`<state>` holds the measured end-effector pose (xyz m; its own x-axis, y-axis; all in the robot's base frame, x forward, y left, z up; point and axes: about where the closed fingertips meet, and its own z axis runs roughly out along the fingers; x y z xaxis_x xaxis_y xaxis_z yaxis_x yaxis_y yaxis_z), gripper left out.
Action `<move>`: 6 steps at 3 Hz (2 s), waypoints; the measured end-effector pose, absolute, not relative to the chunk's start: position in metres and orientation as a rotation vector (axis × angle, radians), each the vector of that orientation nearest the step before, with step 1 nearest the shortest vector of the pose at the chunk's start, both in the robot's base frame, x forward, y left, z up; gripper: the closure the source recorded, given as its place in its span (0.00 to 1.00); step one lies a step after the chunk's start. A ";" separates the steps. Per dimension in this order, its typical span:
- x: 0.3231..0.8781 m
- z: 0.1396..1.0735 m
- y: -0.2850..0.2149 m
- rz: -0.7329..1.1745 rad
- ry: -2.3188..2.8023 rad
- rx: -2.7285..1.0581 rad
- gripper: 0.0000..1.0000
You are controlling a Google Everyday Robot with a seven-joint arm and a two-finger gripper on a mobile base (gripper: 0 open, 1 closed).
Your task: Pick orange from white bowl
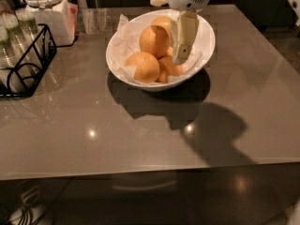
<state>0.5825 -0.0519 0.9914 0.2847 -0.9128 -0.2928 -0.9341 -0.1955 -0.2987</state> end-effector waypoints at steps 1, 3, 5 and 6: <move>0.612 0.989 -0.054 0.057 1.616 -2.199 0.00; 0.628 0.987 -0.045 0.071 1.566 -2.162 0.00; 0.640 0.962 -0.018 0.140 1.475 -2.277 0.00; 0.645 0.954 -0.013 0.151 1.451 -2.301 0.00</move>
Offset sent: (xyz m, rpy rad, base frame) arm 0.0265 -0.0024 -0.0018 -0.0222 -0.0039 0.0408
